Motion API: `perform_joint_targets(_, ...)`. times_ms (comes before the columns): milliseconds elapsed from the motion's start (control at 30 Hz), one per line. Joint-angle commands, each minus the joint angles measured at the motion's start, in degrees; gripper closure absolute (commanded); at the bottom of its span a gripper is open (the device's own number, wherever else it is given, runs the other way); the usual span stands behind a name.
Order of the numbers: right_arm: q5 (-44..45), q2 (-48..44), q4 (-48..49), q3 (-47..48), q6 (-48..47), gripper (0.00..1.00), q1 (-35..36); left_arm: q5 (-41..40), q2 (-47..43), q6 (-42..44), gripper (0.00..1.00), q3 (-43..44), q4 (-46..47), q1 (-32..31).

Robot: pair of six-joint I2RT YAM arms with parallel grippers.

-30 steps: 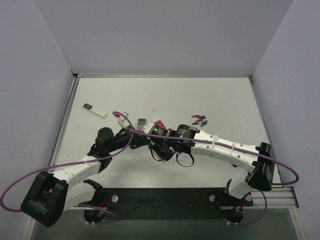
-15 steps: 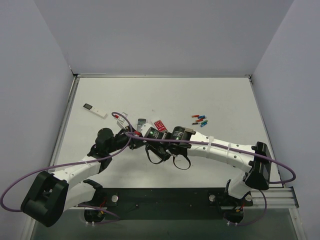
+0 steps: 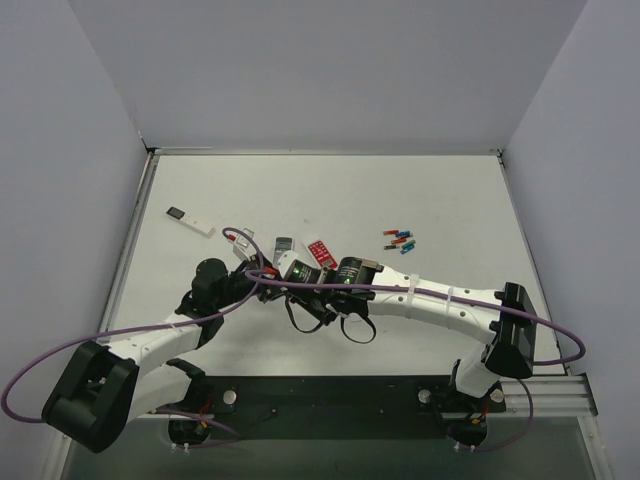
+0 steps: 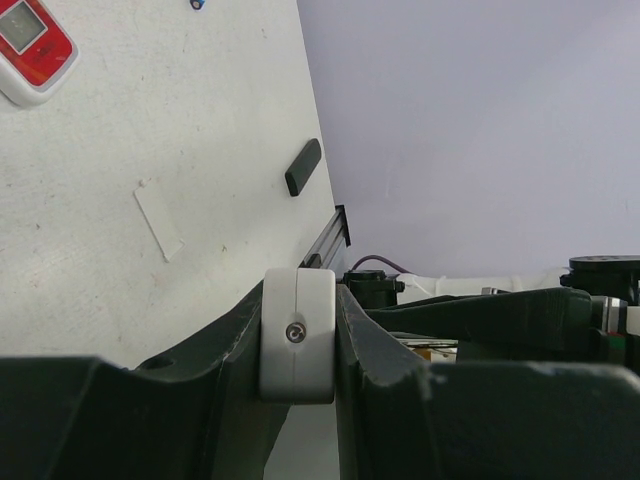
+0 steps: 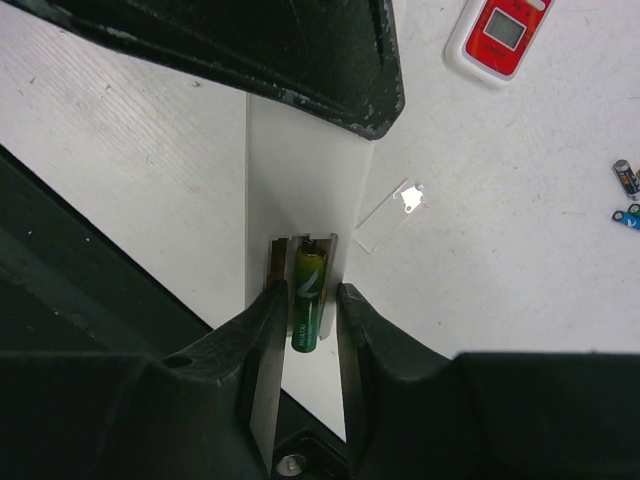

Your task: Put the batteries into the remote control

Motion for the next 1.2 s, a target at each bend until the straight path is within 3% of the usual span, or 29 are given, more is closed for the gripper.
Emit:
perform_joint_targets(0, 2.36, -0.47, -1.42, 2.37, 0.13, 0.78, 0.69, 2.06, 0.54, -2.52, 1.00, 0.69, 5.10, -0.31)
perform_joint_targets(233, 0.17, -3.98, -1.24, 4.57, -1.46, 0.66, 1.74, 3.29, 2.39, -2.07, 1.00, 0.87, 4.66, -0.13)
perform_joint_targets(433, -3.09, -11.79, 2.00, 1.41, -6.98, 0.44, 1.83, 7.24, 3.09, -0.41, 1.00, 2.62, 2.56, 1.18)
perform_joint_targets(567, -9.75, -20.93, 9.38, -7.45, -17.08, 0.19, 0.96, 10.93, 3.27, 1.53, 1.00, 4.99, 0.27, 1.98)
perform_joint_targets(800, -20.22, -35.96, 23.27, -23.28, -27.11, 0.21, -2.03, 16.99, 3.18, 3.98, 1.00, 8.33, -2.80, 2.24)
perform_joint_targets(1167, -38.94, -35.37, 23.63, -25.76, -41.96, 0.46, -5.46, 21.31, 1.69, 7.86, 1.00, 12.12, -8.43, 2.15)
